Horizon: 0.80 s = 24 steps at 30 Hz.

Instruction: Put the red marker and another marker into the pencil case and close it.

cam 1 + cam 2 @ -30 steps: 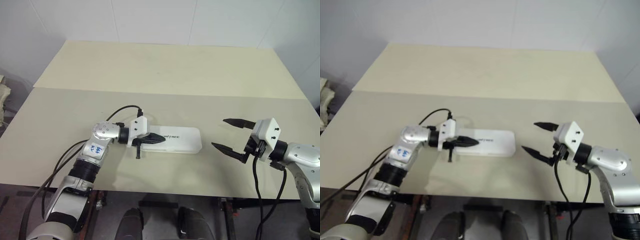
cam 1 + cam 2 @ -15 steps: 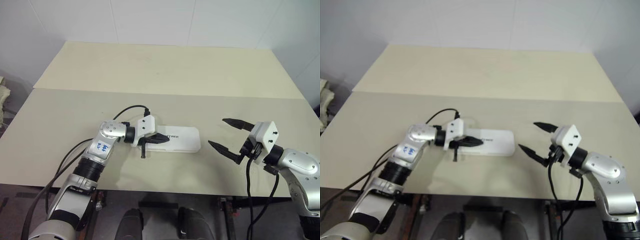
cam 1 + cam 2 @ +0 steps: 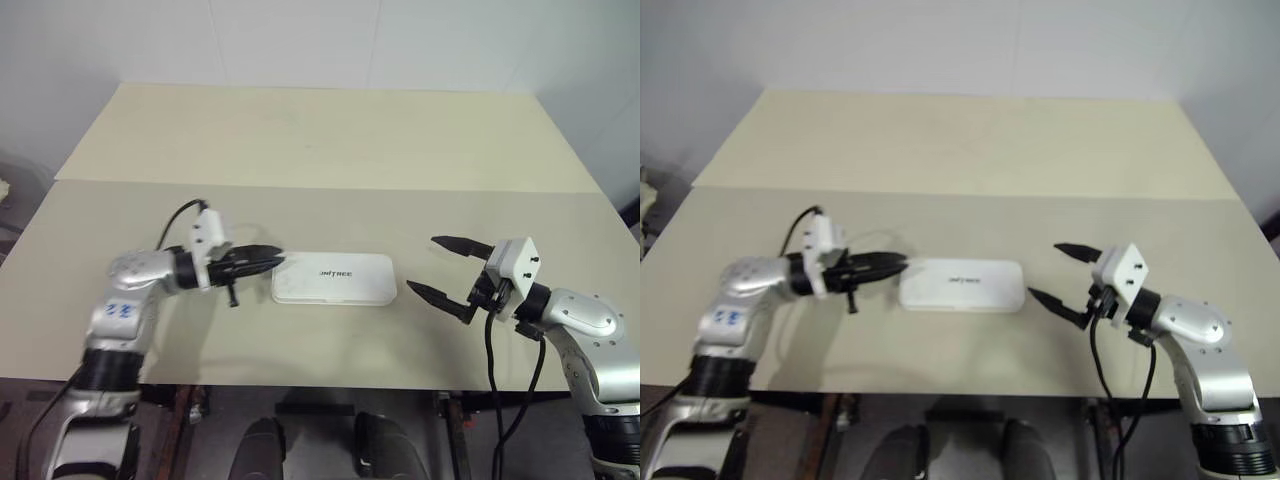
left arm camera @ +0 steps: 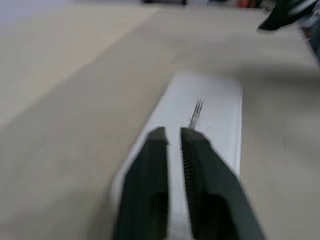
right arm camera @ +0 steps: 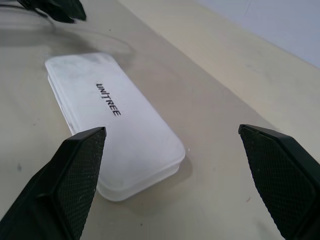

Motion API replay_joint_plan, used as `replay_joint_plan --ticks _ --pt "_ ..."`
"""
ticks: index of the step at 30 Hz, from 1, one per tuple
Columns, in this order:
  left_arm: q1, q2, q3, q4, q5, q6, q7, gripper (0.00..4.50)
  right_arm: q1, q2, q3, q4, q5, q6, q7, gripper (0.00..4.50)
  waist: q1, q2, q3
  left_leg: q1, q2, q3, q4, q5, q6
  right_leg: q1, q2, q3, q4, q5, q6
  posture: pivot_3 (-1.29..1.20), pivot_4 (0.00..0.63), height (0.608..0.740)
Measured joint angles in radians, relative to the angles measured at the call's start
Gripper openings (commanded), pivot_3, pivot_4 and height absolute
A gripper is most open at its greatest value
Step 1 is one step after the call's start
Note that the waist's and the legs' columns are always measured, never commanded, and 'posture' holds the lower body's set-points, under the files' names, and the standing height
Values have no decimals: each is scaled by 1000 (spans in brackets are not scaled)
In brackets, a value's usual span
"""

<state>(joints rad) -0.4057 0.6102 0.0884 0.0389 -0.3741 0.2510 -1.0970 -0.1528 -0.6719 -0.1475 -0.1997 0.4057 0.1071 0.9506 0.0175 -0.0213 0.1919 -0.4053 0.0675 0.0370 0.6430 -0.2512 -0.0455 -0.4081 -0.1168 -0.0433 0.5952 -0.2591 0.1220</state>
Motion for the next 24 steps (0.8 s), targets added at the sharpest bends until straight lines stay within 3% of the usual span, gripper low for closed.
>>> replay_joint_plan --ticks 8,24 --pt "104 44 88 -68 -56 -28 -20 4442 -64 -27 -1 85 1 -43 83 4500 6 0 0 0 0 0 2 0 0 0 0 0 -1 -1 -5 0 150 740" --pt "67 63 99 -73 -89 -77 -16 4478 16 -48 -79 57 57 -41 107 4500 3 0 0 0 0 1 1 -1 -1 0 0 0 -1 1 -1 0 150 740"
